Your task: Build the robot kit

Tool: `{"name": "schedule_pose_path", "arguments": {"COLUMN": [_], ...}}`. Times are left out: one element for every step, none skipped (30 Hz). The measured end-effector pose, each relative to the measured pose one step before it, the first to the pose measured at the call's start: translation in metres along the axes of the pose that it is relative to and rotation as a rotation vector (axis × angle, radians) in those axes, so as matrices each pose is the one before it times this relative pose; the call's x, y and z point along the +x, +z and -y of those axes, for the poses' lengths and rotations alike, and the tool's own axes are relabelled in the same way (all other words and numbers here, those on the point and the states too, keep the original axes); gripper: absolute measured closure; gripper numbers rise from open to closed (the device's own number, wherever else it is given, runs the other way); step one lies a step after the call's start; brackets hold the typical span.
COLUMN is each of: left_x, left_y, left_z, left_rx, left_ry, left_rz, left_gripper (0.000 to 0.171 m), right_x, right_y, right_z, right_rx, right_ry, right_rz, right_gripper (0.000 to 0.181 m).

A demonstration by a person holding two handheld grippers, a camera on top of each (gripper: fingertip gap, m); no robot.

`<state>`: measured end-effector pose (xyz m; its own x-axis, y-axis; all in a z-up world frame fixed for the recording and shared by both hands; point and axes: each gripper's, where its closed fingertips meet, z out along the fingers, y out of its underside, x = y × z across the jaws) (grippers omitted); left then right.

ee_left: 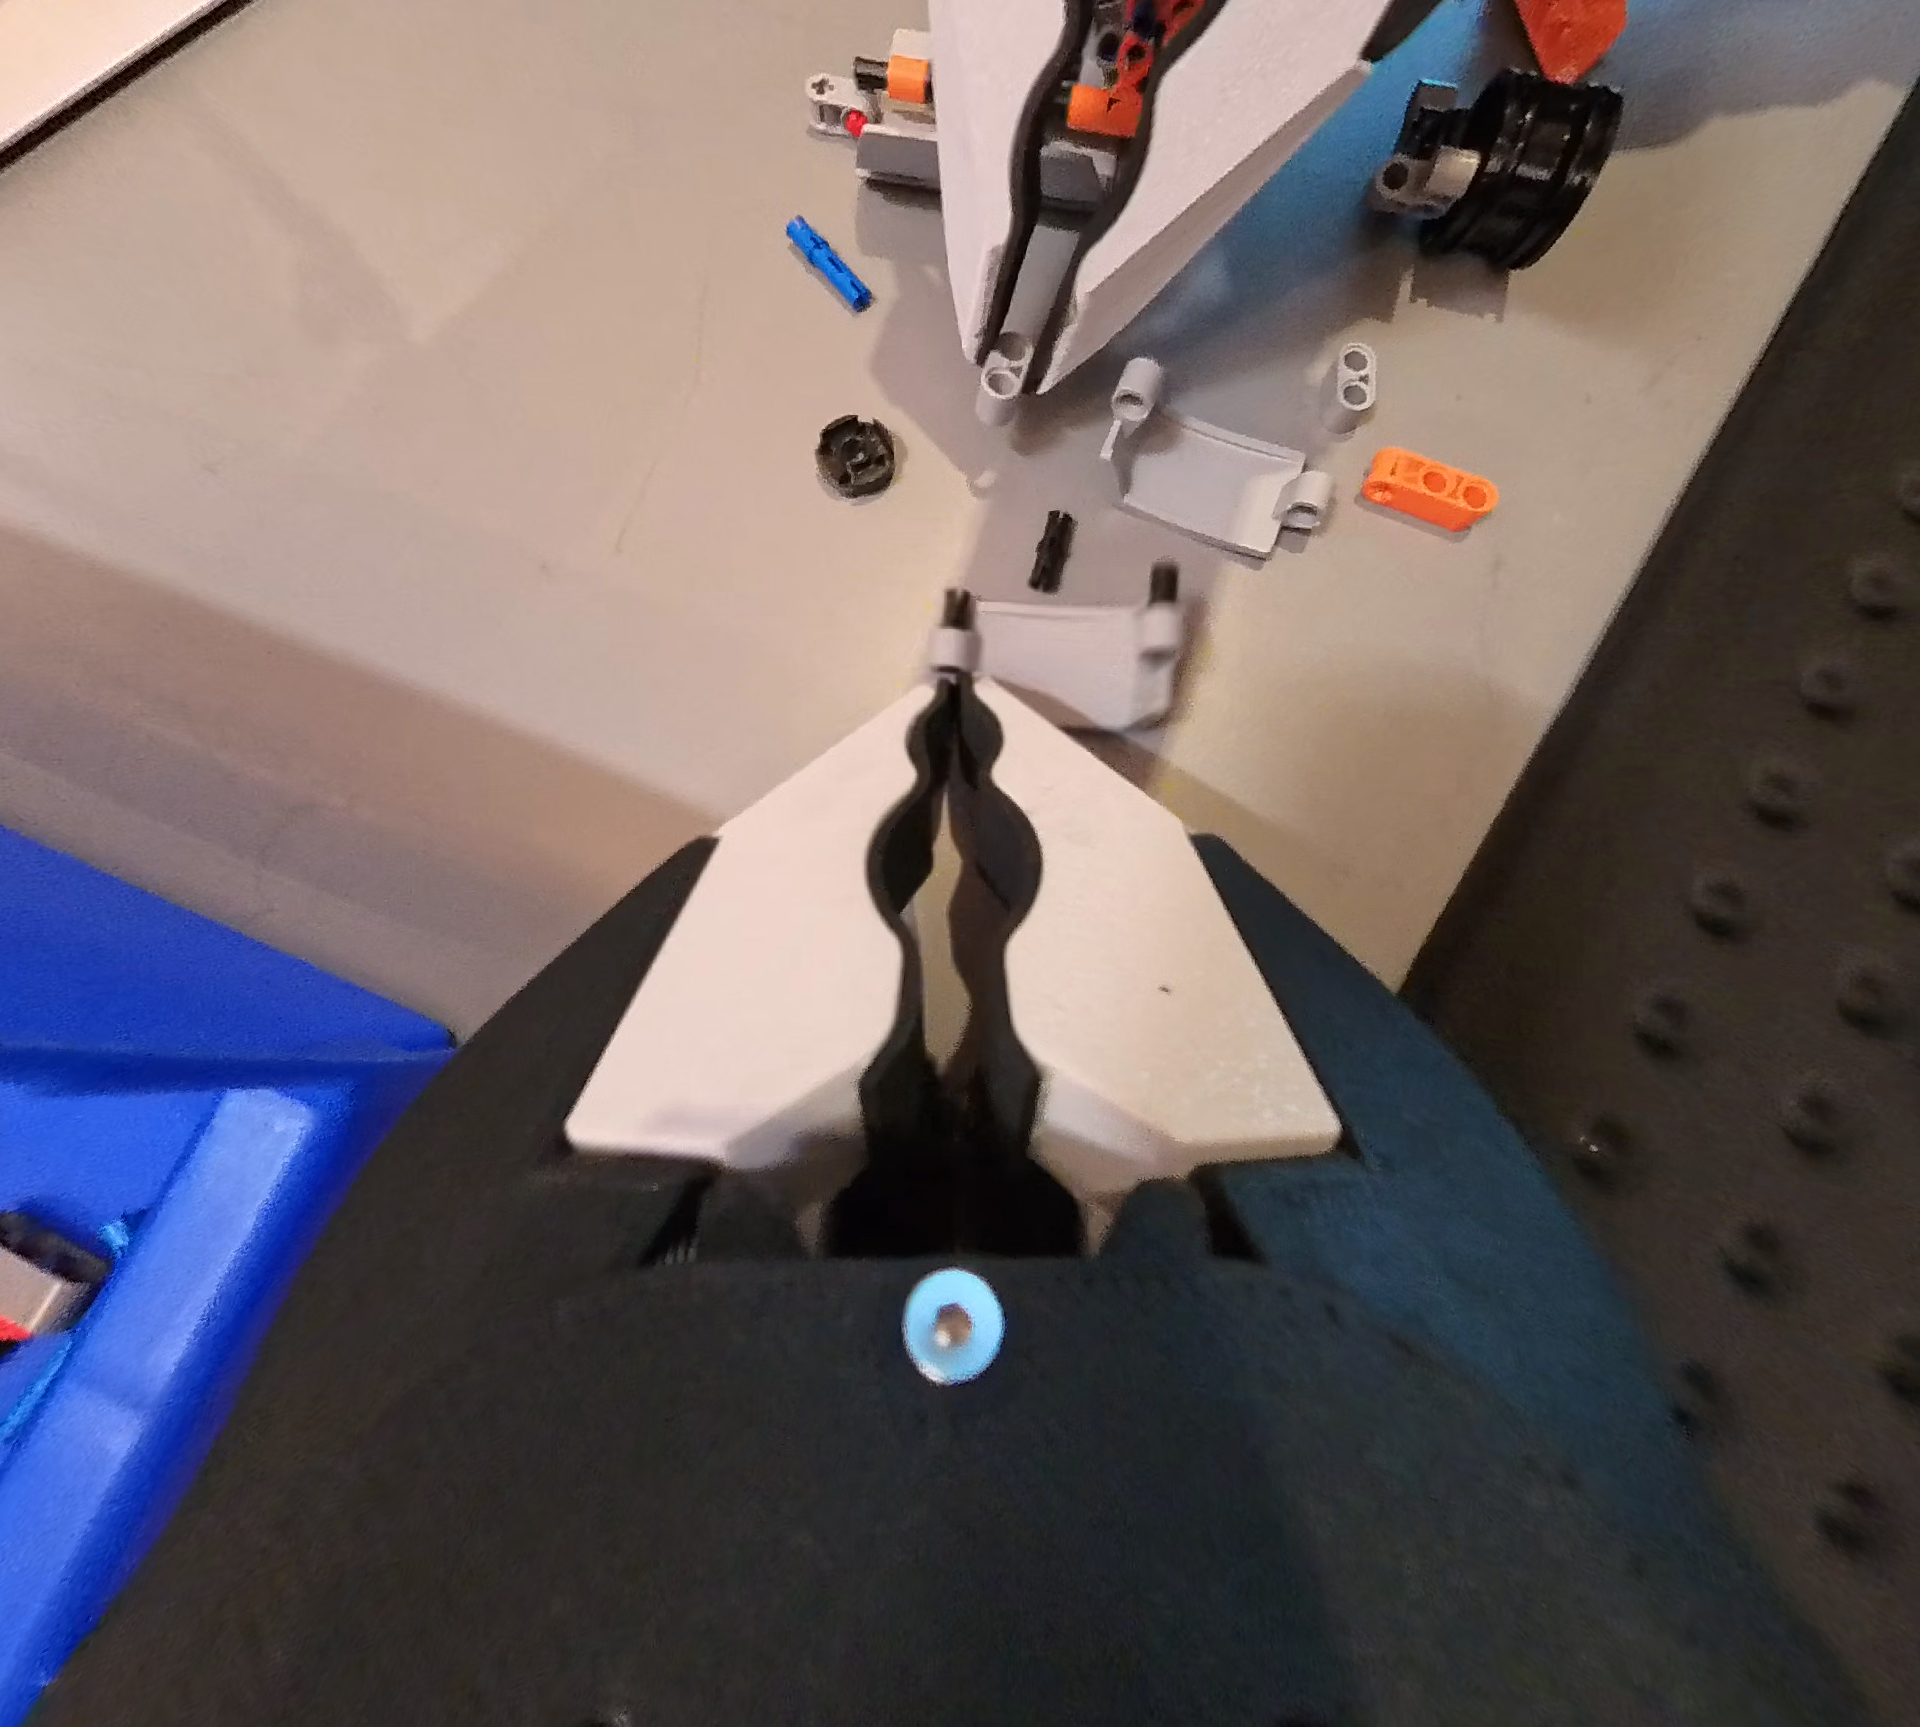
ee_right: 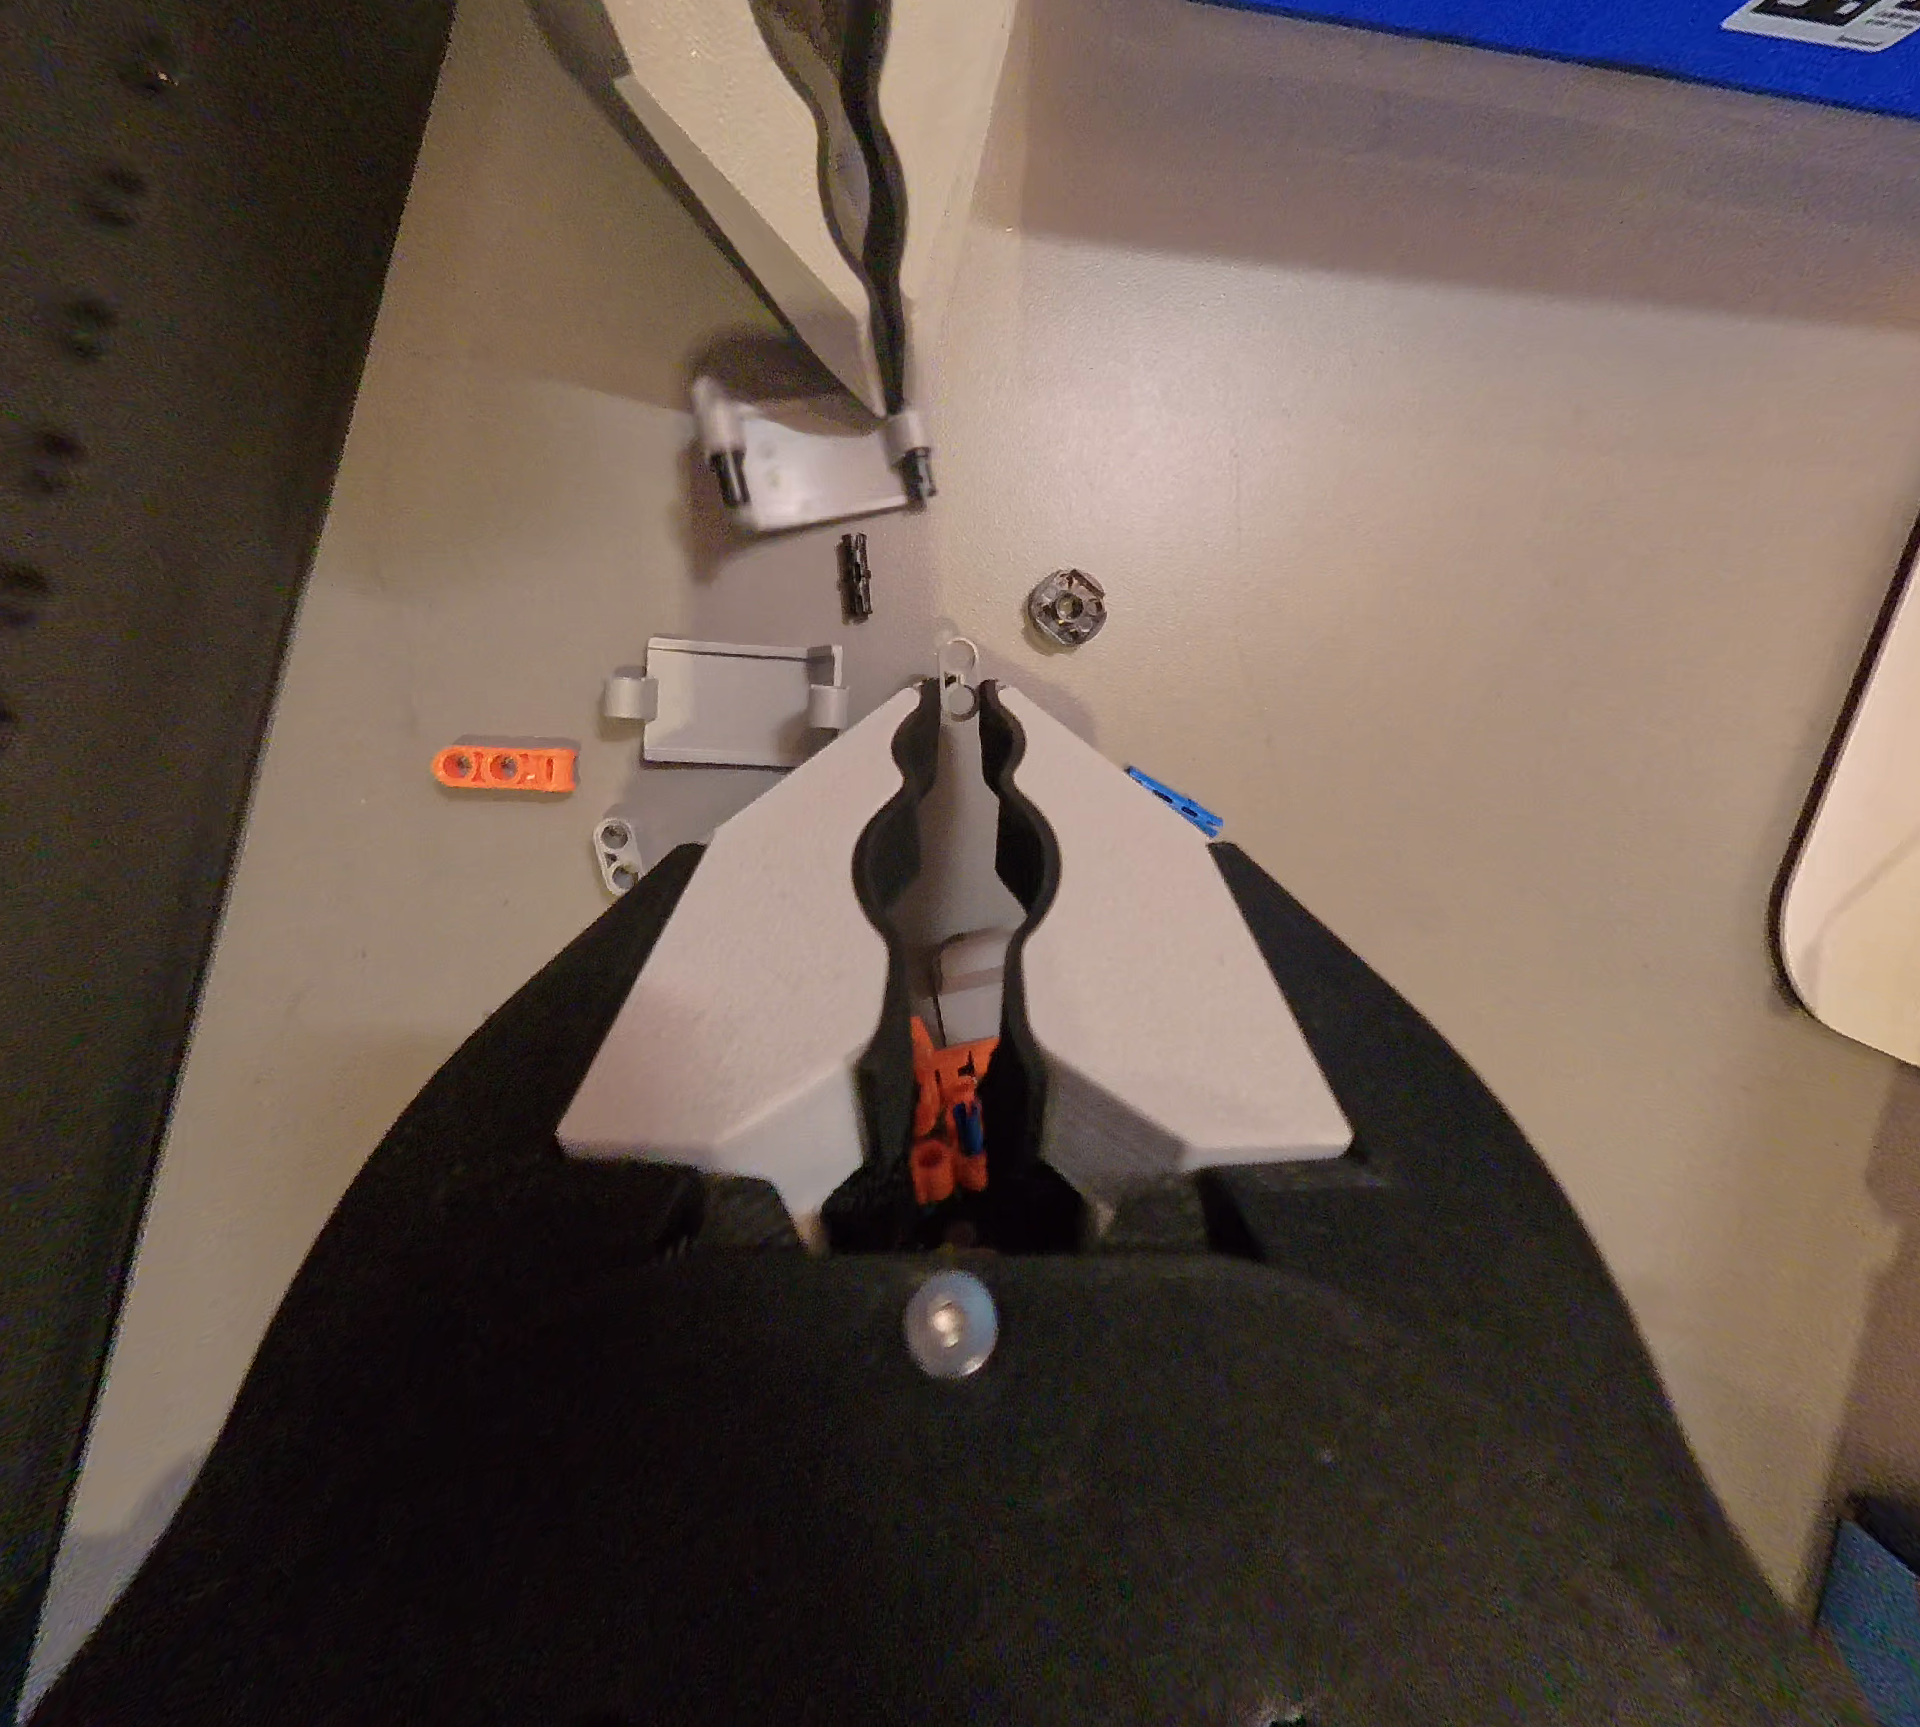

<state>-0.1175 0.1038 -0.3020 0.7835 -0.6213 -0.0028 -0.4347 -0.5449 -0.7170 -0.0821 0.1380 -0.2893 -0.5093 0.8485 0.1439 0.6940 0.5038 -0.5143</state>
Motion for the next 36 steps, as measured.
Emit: {"name": "schedule_pose_path", "arguments": {"left_x": [0.00001,0.00044,0.00085,0.00017,-0.00012,0.00004,-0.00005,-0.00048,-0.00029,-0.00006,0.00037,-0.00063,-0.0007,0.00042,0.00028,-0.00035,-0.0002,0.00033,0.00025,0.0006,0.00087,0.00091,0.00086,0.00131,0.00229,0.00155,0.00068,0.00033,0.00047,0.00002,0.00009,0.00009,0.00028,0.0002,0.00013,0.00024], "left_y": [0.00035,0.00027,0.00015,0.0,0.00004,-0.00005,-0.00016,-0.0004,-0.00079,-0.00067,-0.00063,-0.00043,-0.00034,-0.00022,-0.00003,0.00008,0.00035,0.0005,0.00029,0.00031,0.00029,0.00021,0.0,-0.00004,-0.00001,0.00013,0.00012,-0.00001,-0.00021,-0.00023,-0.00043,-0.00043,-0.00032,-0.00016,0.00002,0.0002], "left_z": [-0.00049,-0.00016,-0.00002,0.00003,0.00003,-0.00006,-0.00004,0.00036,0.00083,0.00075,0.00038,0.00013,-0.00019,-0.00027,0.0,-0.00011,-0.00042,-0.00048,-0.00022,-0.00017,-0.00036,-0.00004,0.00012,0.00011,0.00014,0.00013,0.00009,-0.00004,-0.00005,0.00004,-0.00004,-0.0002,-0.00016,-0.00021,-0.00025,-0.0003], "left_rx": [-0.00393,-0.00237,-0.00063,0.00036,-0.00018,-0.00011,-0.00023,0.00307,0.00703,0.00585,0.00374,0.0015,-0.00044,-0.00098,0.00042,-0.00088,-0.00319,-0.00395,-0.00313,-0.00271,-0.00335,-0.0017,-0.00072,-0.00043,0.00049,0.00065,0.00031,-0.00017,0.00022,0.00131,0.00095,0.00059,-0.00001,-0.00084,-0.00141,-0.0027], "left_ry": [0.0066,0.0073,0.0053,0.0022,-0.0005,-0.0008,-0.0021,-0.0046,-0.0084,-0.0108,-0.0079,-0.0079,-0.0065,-0.0014,-0.0006,-0.003,-0.0041,-0.0025,-0.0007,-0.0013,-0.0024,-0.0022,-0.0038,-0.0019,0.0014,0.0017,0.001,0.0002,-0.0009,-0.0016,-0.0021,-0.0028,-0.0018,-0.0004,0.0006,0.0014], "left_rz": [0.0057,0.0017,-0.0025,-0.0003,0.0007,-0.0004,-0.0007,0.0002,-0.0017,-0.0051,-0.0054,0.001,0.0019,-0.003,-0.0013,0.0016,-0.0008,-0.0037,-0.0025,-0.0038,-0.0067,-0.0066,-0.007,-0.0108,-0.0144,-0.0088,-0.0022,-0.0014,-0.0025,-0.001,-0.0013,-0.0015,-0.0018,-0.0013,0.0002,-0.0008], "left_gripper": [0.171,0.171,0.171,0.171,0.171,0.171,0.171,0.171,0.169,0.163,0.159,0.156,0.153,0.151,0.15,0.148,0.146,0.145,0.144,0.144,0.144,0.143,0.142,0.141,0.14,0.14,0.139,0.139,0.139,0.139,0.139,0.139,0.138,0.138,0.138,0.138], "right_x": [0.00008,0.00005,0.00001,-0.00002,0.00015,0.00027,0.00019,0.0001,0.00005,0.00047,0.00047,0.00041,0.00035,0.00028,0.00027,0.00029,0.00024,0.00024,0.00002,0.00028,0.00031,0.00021,0.00012,0.00005,-0.00007,0.00008,0.00004,-0.00006,0.00001,0.00009,0.00009,-0.00004,-0.00007,0.00002,0.00014,-0.00001], "right_y": [-0.00029,-0.00021,-0.00016,-0.00023,-0.00017,-0.00033,-0.00043,-0.00045,-0.00054,-0.00049,-0.00066,-0.0006,-0.0006,-0.00052,-0.0005,-0.00037,-0.00046,-0.0003,-0.00032,-0.00015,-0.00025,-0.00028,-0.00026,-0.00027,-0.00021,-0.00016,-0.00008,-0.00008,-0.00015,-0.00005,-0.00013,-0.00018,-0.00017,-0.0002,-0.00015,-0.00011], "right_z": [0.00031,0.00024,0.00032,0.00024,0.00011,0.00005,0.00029,0.00027,0.00034,0.00016,0.00012,0.00017,0.00016,0.00013,-0.00005,-0.00003,0.00003,0.00011,0.00008,-0.00006,-0.00002,0.00015,0.0002,0.00021,0.0001,0.00015,0.00011,0.0001,-0.00003,-0.00009,-0.00002,0.00016,0.00013,0.00007,-0.00006,0.00004], "right_rx": [0.0028,0.0031,0.0028,0.0023,0.0012,0.0009,0.0015,0.0023,0.002,0.001,0.0012,0.0018,0.0017,0.0015,0.0006,0.0003,0.0009,0.0013,0.0007,0.0003,0.0008,0.0016,0.0016,0.0013,0.0009,0.0008,0.0009,0.0008,-0.0001,-0.0006,0.0003,0.0013,0.0006,0.0002,0.0,0.0003], "right_ry": [0.0009,0.0014,0.0011,0.0005,0.0005,0.0003,0.0003,0.0006,0.0007,-0.0001,-0.0002,0.001,0.0008,0.0005,0.0004,0.0003,0.0003,0.0002,0.0003,-0.0001,0.0,0.0003,0.0,-0.0003,-0.0003,-0.0005,-0.0004,0.0,-0.0001,-0.0005,0.0,0.0002,0.0001,-0.0003,-0.0002,0.0], "right_rz": [0.0004,0.001,0.0011,0.0007,-0.0003,-0.0013,-0.0011,-0.0004,-0.0006,-0.0023,-0.0029,-0.0014,-0.001,-0.0009,-0.001,-0.0014,-0.0013,-0.001,-0.0001,-0.0009,-0.0015,-0.0008,-0.0006,-0.0006,0.0001,-0.0004,-0.0003,0.0002,-0.0003,-0.0004,-0.0002,-0.0003,0.0003,-0.0001,-0.0005,-0.0002], "right_gripper": [0.176,0.176,0.176,0.176,0.176,0.176,0.176,0.176,0.176,0.176,0.176,0.176,0.176,0.176,0.176,0.176,0.176,0.176,0.176,0.176,0.176,0.176,0.176,0.176,0.176,0.176,0.176,0.176,0.176,0.176,0.176,0.176,0.176,0.176,0.176,0.176]}}
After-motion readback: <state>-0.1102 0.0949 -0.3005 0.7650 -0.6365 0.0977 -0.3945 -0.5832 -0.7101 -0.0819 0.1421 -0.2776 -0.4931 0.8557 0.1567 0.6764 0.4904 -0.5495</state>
